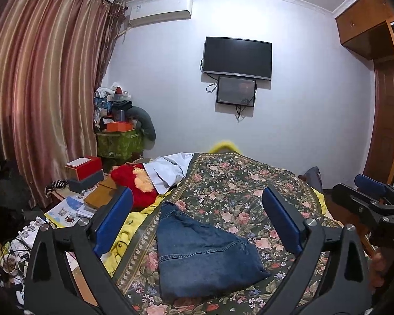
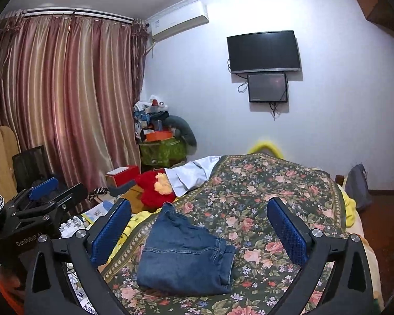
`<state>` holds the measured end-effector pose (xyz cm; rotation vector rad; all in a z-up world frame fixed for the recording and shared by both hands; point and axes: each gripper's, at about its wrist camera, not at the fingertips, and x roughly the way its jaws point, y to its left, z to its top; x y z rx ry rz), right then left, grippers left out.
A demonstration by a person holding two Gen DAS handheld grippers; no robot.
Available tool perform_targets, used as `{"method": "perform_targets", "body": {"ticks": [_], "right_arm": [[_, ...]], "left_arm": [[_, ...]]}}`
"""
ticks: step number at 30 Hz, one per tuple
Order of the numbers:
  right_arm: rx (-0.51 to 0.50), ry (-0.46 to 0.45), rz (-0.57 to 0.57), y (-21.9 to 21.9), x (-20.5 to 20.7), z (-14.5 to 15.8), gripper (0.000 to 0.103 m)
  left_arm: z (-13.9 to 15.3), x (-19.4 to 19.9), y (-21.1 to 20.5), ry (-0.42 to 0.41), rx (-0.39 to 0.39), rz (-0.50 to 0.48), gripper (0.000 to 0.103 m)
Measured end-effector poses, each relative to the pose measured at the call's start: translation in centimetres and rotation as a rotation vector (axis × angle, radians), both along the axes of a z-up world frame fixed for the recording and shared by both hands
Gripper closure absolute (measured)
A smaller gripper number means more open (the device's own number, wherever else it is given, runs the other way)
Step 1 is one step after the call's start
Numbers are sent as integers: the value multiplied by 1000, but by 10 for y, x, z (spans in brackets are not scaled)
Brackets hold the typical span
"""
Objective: Fold large clothes
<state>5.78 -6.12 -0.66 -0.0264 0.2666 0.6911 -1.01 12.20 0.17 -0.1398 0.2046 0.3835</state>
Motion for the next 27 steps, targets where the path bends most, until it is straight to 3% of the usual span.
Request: {"method": "perform_targets", "body": {"ticks": [27], "right_arm": [[-5,3,1,-3,5,-5,0]], "left_arm": [[-4,8,3,7,-12,-25,3]]}}
